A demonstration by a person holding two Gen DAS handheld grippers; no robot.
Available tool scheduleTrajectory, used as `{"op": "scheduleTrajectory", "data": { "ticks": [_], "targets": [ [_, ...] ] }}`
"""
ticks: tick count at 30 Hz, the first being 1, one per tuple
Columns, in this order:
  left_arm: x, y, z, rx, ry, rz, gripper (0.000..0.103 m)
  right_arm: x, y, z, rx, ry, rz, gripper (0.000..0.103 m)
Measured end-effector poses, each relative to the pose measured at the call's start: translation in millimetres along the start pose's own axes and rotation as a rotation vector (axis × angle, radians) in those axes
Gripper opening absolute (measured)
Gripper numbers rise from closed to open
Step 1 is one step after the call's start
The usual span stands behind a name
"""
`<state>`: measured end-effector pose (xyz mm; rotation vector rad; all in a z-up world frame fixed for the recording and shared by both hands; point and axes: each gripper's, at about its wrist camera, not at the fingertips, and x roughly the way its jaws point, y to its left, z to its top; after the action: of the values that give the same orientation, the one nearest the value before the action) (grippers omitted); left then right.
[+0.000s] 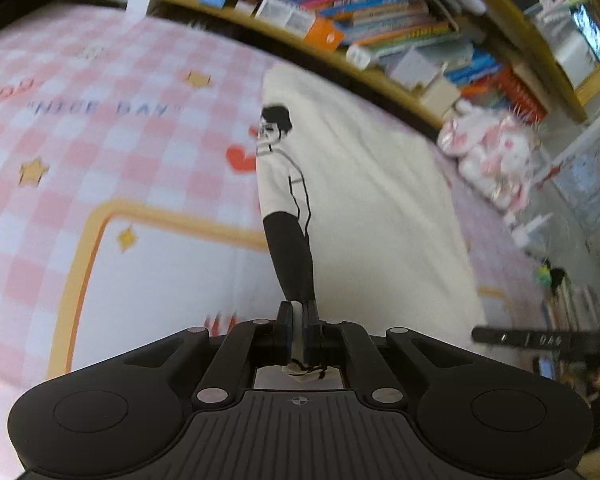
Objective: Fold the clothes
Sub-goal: 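Open both grippers and release the folded shirt strip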
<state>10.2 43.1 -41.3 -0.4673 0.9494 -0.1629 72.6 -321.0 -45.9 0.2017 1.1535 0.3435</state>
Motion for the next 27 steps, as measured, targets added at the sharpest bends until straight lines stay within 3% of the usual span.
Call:
{"op": "scheduleTrajectory", "data": {
  "ticks": [2,6,9,15,18,22,27],
  "targets": [
    [1.1,5.8,-3.3,0.001,0.028,-0.007,0.004,-2.1,6.7,-7.3,-0.022,-0.004,-0.014,0.019],
    [3.0,12.4,5.9,0.061,0.109,-0.016,0.017,-5.1,19.6,-20.5,-0.071,-0.016,-0.058,0.019],
    [1.0,11.9,32.9,0.14,0.085,-0.005,0.023,-5.6,27.4,-27.3,-0.091,-0.039,-0.1,0.021],
    [2.5,17.0,99.4,0.164,-0.083,-0.057,0.042,-3.3,37.2,-31.4,-0.07,-0.064,-0.174,0.023],
    [19.0,26.4,122.7,0.152,-0.104,-0.045,0.043,-2.6,41.4,-32.9,-0.051,-0.072,-0.208,0.023],
    [38.0,46.9,145.1,0.051,-0.121,-0.076,0.044,-2.5,43.2,-36.2,-0.014,-0.088,-0.252,0.035],
    [60.1,61.6,167.0,-0.021,-0.126,-0.127,0.044,-2.5,46.3,-41.1,0.03,-0.108,-0.293,0.039]
  ]
}}
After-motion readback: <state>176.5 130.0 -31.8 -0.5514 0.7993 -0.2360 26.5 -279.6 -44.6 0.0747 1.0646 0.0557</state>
